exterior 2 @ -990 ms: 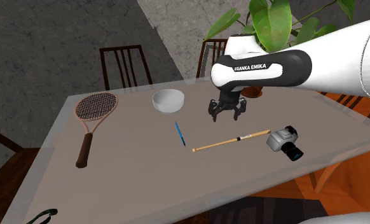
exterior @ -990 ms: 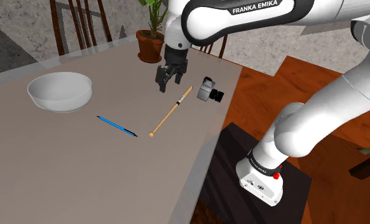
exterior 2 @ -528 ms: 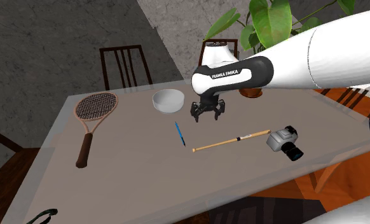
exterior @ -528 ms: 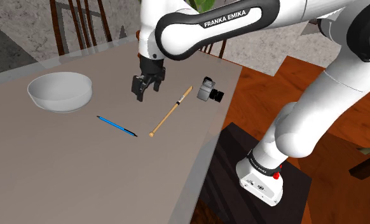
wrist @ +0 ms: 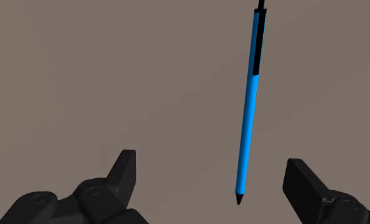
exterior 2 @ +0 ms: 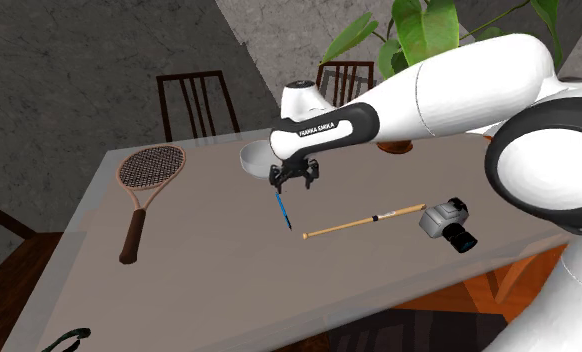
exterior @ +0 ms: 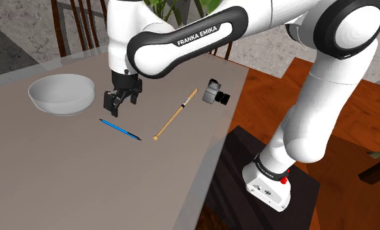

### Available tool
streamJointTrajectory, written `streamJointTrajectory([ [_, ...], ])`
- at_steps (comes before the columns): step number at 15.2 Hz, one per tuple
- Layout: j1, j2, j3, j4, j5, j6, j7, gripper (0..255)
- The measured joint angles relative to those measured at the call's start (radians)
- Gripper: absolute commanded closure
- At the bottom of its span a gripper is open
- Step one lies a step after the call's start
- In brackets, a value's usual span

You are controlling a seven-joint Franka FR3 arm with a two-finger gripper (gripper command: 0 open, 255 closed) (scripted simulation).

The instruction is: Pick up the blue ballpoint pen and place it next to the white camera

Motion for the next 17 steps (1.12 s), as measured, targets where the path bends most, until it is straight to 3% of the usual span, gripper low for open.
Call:
streamJointTrajectory([
  [3, 0.038, 0.098, 0.005, 0.099, -0.048, 0.003, 0.026, 0],
  [6, 0.053, 0.143, 0.002, 0.122, -0.071, 0.026, 0.039, 0],
  [17, 0.064, 0.190, -0.009, 0.108, -0.096, 0.084, 0.055, 0],
])
